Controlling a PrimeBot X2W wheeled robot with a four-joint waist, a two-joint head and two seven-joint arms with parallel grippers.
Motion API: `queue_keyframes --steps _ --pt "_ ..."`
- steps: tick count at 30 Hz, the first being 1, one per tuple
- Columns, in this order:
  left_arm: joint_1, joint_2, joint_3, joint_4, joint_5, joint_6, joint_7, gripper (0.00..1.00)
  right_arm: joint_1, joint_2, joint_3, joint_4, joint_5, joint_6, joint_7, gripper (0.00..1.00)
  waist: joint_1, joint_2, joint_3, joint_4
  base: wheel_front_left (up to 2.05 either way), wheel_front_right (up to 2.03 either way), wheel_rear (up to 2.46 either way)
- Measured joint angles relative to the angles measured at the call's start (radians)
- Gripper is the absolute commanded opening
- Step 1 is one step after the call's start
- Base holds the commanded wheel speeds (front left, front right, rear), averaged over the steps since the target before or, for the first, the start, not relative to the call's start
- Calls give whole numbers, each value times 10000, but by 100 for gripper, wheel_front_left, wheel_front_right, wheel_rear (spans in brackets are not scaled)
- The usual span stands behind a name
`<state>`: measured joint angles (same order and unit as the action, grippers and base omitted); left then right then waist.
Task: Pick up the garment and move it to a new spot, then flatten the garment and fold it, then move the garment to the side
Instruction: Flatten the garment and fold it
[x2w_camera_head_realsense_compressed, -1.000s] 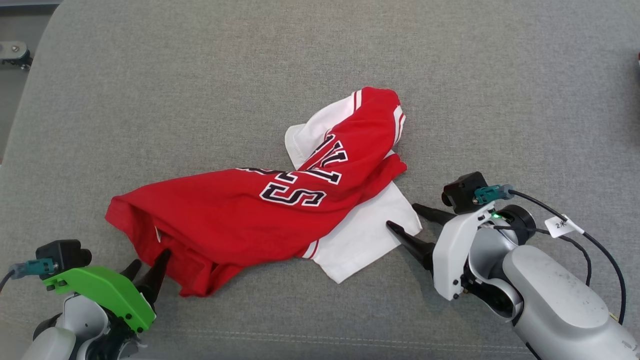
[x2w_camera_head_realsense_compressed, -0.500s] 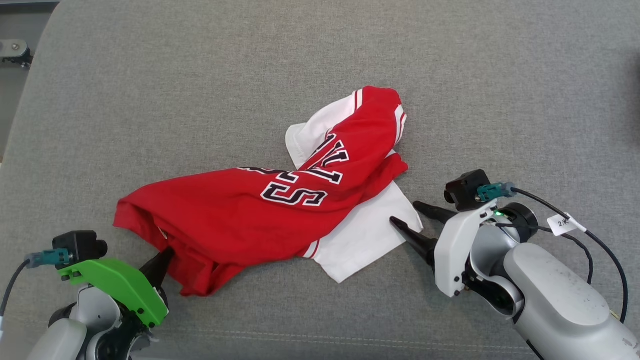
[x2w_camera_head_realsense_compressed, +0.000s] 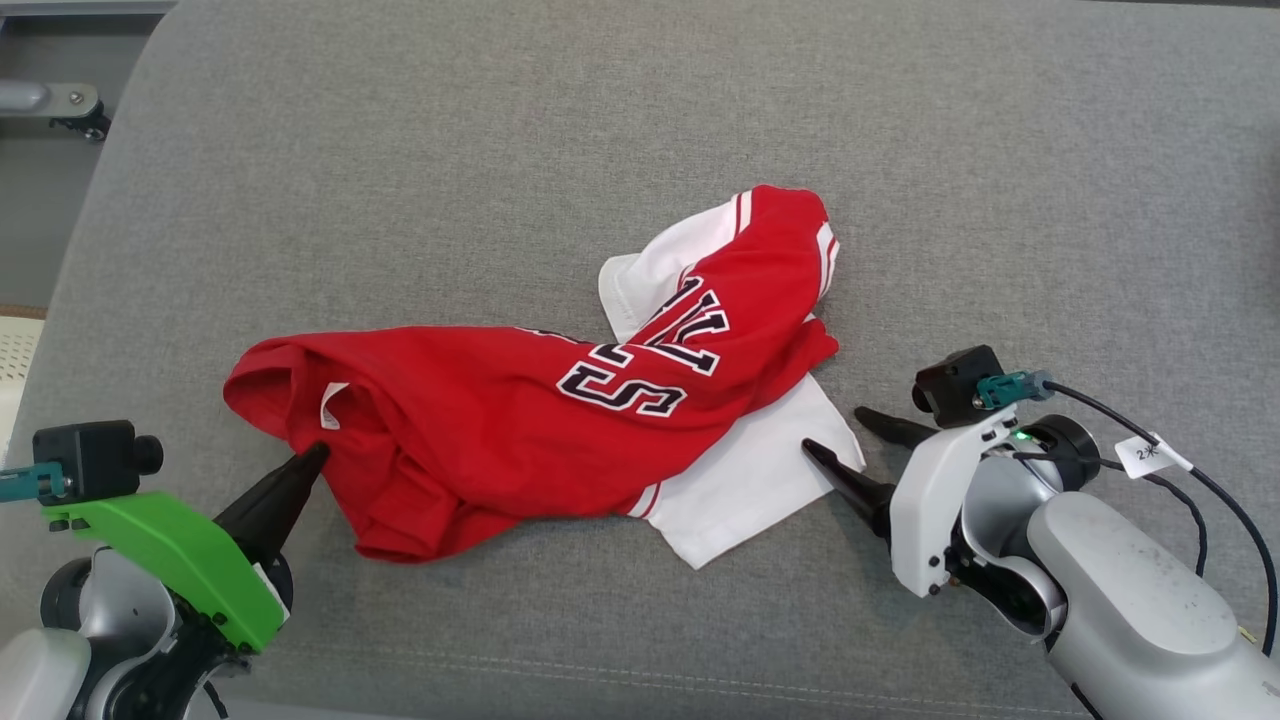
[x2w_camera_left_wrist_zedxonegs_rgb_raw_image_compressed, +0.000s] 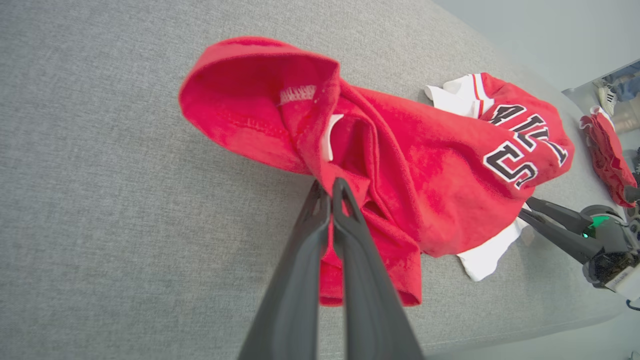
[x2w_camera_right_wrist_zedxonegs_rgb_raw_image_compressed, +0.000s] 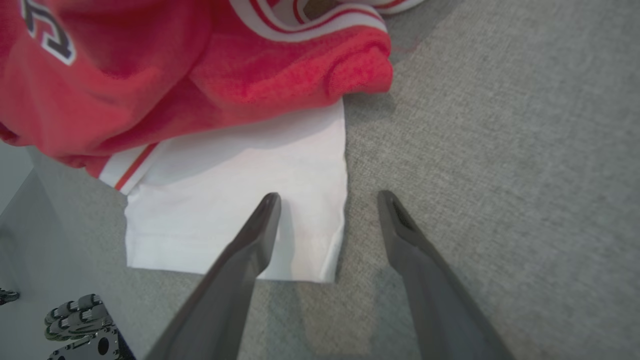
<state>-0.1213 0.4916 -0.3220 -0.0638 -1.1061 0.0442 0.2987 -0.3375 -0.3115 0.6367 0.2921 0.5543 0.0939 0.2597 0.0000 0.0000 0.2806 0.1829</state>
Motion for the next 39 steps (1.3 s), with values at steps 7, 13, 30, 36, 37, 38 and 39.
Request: queue_keyframes --steps 7,13,30,36,37,38,39 --pt "670 727 353 -1066 -224 -12 305 0 35 -33 105 52 8 -2 8 100 0 0 -139 201 0 0 0" --pt "851 1223 1210 -1639 -516 82 345 0 41 -42 109 71 13 -2 25 100 0 0 -152 258 0 0 0" --pt "1282 1634 2178 -2798 -1229 282 600 0 27 209 50 25 583 27 240 0 0 0 -30 155 0 0 0" --pt "1449 1666 2844 -2807 -1323 414 435 0 -77 209 -819 -616 1321 29 25 0 0 1 -68 -42 0 0 0" --pt "1492 1666 2892 -2823 -1348 443 435 0 -108 203 -1012 -771 1482 29 -33 0 0 0 -86 -89 0 0 0" --pt "1535 1668 2934 -2851 -1384 443 435 0 -137 176 -1198 -930 1647 29 -52 0 0 0 -102 -136 0 0 0" --pt "1589 1670 2987 -2894 -1411 443 435 0 -172 138 -1381 -1068 1822 31 -54 0 0 0 -116 -185 0 0 0"
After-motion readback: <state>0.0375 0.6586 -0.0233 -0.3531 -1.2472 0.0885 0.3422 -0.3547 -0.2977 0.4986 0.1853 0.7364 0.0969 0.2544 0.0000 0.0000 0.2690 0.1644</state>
